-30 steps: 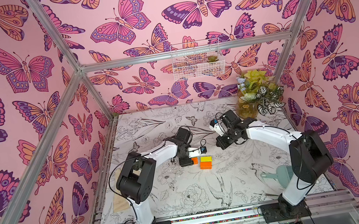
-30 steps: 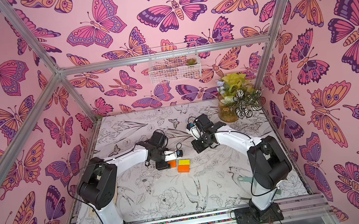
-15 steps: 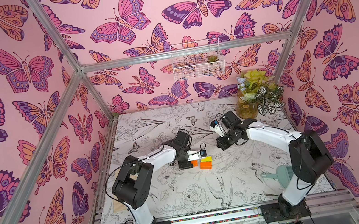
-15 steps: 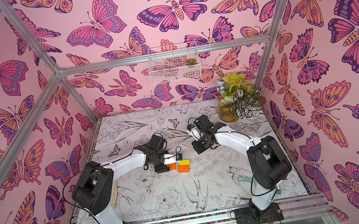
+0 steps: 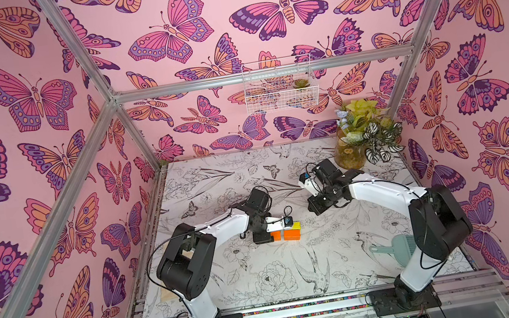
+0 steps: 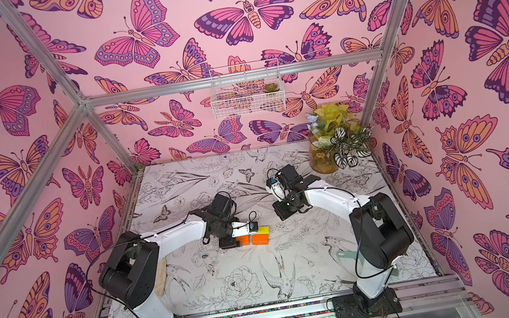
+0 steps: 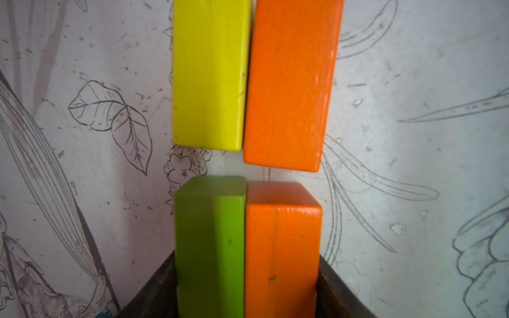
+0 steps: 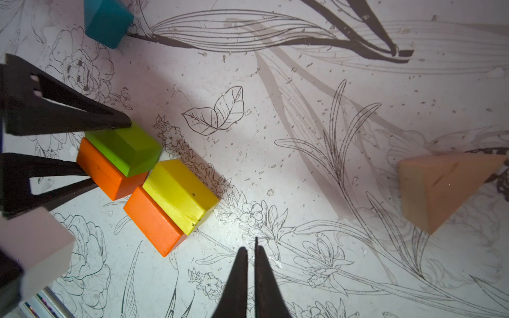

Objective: Assemble a piece of candy with building blocks
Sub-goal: Assemble the building blocks at the center of the board.

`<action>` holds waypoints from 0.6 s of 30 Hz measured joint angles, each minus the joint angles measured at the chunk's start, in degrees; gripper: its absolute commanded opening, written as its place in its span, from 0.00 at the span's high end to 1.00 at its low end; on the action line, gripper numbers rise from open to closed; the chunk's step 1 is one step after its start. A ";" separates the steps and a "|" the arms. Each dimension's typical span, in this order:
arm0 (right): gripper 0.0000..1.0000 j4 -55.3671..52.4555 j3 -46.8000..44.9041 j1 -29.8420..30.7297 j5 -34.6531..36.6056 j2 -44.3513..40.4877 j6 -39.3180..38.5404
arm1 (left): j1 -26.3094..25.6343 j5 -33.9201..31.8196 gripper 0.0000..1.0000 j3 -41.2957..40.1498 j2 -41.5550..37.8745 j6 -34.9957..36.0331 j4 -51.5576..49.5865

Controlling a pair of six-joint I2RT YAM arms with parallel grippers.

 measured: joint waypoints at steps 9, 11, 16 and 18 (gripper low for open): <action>0.69 -0.11 -0.20 1.01 -5.46 -1.66 -2.51 | -0.09 0.59 0.97 1.68 1.40 0.66 -0.39; 0.69 -0.11 -0.33 1.25 -6.69 -2.78 -3.06 | -0.09 0.66 0.91 1.90 1.60 0.66 -0.42; 0.69 -0.13 -0.42 1.29 -7.76 -3.45 -3.48 | -0.09 0.83 0.00 2.19 2.05 1.09 -0.61; 0.70 -0.20 -0.48 1.29 -7.78 -3.45 -3.69 | -0.11 1.44 0.00 2.27 2.45 0.98 -0.76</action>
